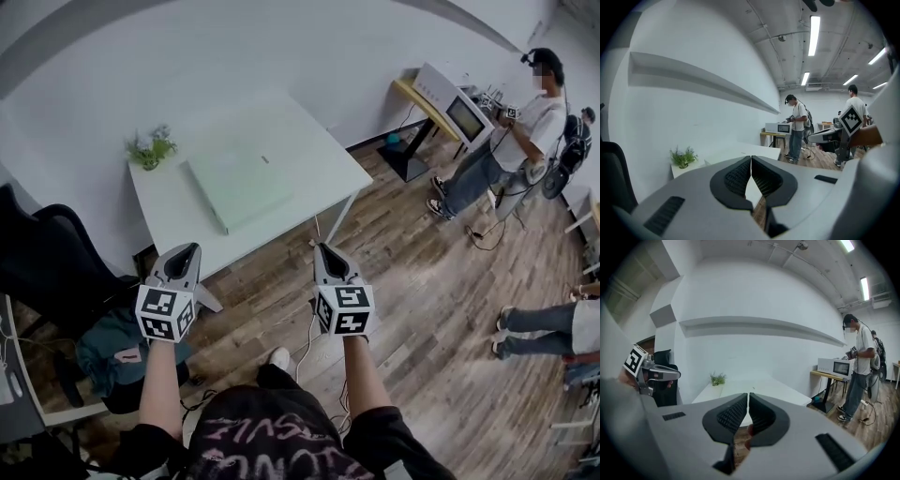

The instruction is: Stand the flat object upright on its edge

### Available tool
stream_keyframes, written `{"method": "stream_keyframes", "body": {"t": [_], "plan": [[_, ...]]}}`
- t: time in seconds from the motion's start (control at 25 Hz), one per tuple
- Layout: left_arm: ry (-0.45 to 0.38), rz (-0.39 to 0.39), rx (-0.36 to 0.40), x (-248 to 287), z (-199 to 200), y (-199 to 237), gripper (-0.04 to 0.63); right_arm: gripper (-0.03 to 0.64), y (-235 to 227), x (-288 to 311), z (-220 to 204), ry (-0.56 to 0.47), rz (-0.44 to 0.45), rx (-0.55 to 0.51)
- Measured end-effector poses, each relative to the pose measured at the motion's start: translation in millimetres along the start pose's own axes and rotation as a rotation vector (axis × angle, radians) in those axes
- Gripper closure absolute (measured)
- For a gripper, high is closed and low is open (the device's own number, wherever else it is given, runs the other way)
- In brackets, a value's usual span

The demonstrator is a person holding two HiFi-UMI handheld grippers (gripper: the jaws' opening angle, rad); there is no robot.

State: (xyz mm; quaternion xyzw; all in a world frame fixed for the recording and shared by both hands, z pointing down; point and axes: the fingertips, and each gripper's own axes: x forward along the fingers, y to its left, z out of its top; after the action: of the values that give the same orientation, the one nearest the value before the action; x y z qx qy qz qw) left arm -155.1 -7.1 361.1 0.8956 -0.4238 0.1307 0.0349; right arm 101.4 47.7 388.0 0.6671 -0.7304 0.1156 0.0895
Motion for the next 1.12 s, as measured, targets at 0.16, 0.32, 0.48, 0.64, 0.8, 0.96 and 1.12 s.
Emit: {"method": "stream_keyframes", "body": {"t": [0.16,0.32,0.48,0.64,0.8,0.96,1.12], "plan": [[0.013,0.030,-0.005,29,8,2,0.575,0.589,-25,32,10,0.013,0.036,-0.007],[0.028,0.054,-0.024,52,9,8,0.575,0.589,-40,57,18,0.010,0.058,-0.002],[0.027,0.080,-0.023,62,15,13,0.575,0.589,-48,72,24,0.009,0.079,-0.008],[0.019,0.103,-0.061,77,18,31,0.575,0.589,-51,96,28,0.018,0.097,-0.011],[0.029,0.115,-0.061,99,17,47,0.575,0.589,-55,125,35,0.024,0.110,-0.016],[0.045,0.108,-0.088,126,10,62,0.575,0.589,-57,156,37,0.046,0.114,-0.026],[0.071,0.101,-0.102,154,-1,80,0.575,0.589,-59,190,29,0.083,0.122,-0.024]]}}
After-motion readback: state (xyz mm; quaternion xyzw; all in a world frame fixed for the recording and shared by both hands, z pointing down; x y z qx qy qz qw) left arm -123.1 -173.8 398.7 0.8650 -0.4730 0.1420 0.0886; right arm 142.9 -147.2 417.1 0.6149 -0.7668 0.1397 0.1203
